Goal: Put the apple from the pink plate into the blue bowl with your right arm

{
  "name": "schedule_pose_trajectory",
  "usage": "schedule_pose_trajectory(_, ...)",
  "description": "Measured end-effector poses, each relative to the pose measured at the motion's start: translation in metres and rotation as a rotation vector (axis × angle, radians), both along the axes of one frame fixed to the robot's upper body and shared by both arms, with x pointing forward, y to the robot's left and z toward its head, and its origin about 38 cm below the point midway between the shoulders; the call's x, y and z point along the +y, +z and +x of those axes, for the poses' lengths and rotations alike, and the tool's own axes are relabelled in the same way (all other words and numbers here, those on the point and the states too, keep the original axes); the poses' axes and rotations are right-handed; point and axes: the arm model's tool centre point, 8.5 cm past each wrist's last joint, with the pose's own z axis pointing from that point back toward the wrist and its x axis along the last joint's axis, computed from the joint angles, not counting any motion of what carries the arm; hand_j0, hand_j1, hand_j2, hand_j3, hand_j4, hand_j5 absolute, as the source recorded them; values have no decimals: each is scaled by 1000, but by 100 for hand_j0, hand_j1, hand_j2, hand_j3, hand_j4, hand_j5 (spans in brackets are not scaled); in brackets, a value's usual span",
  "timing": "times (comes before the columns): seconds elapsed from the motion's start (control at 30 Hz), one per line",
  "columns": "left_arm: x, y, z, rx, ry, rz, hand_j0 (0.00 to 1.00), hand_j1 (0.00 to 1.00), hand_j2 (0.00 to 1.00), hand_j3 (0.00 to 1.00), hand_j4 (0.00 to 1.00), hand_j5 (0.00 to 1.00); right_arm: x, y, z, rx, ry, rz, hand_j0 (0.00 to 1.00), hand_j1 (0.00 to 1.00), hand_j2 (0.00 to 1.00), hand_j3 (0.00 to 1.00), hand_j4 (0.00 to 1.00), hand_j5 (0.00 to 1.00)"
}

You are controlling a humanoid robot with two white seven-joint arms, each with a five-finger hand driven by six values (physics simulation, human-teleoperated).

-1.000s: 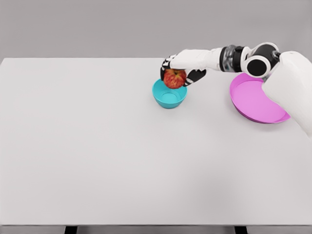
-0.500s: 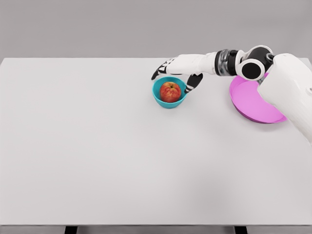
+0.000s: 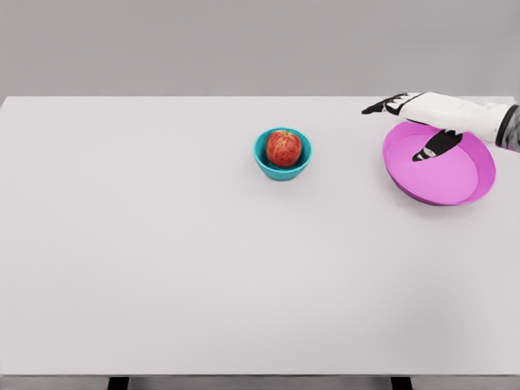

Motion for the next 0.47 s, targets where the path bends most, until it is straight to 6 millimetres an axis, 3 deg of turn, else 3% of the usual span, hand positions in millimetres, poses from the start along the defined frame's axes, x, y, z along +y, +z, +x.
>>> schedule_pose_trajectory(0.1,0,0,0,0,0,0,100,100,100,100,100,100,-34,-32,-25,32,-106,114,100,100,100,100,100,100)
schedule_pose_trajectory(0.17,0,0,0,0,0,0,100,100,100,100,100,100,-44,-9,-22,-48,-148,202,100,100,100,100,100,100)
schedule_pose_trajectory(0.47,0,0,8,-17,-1,1,100,100,100,100,100,100,-47,-12,-25,-82,-191,303,100,100,100,100,100,100)
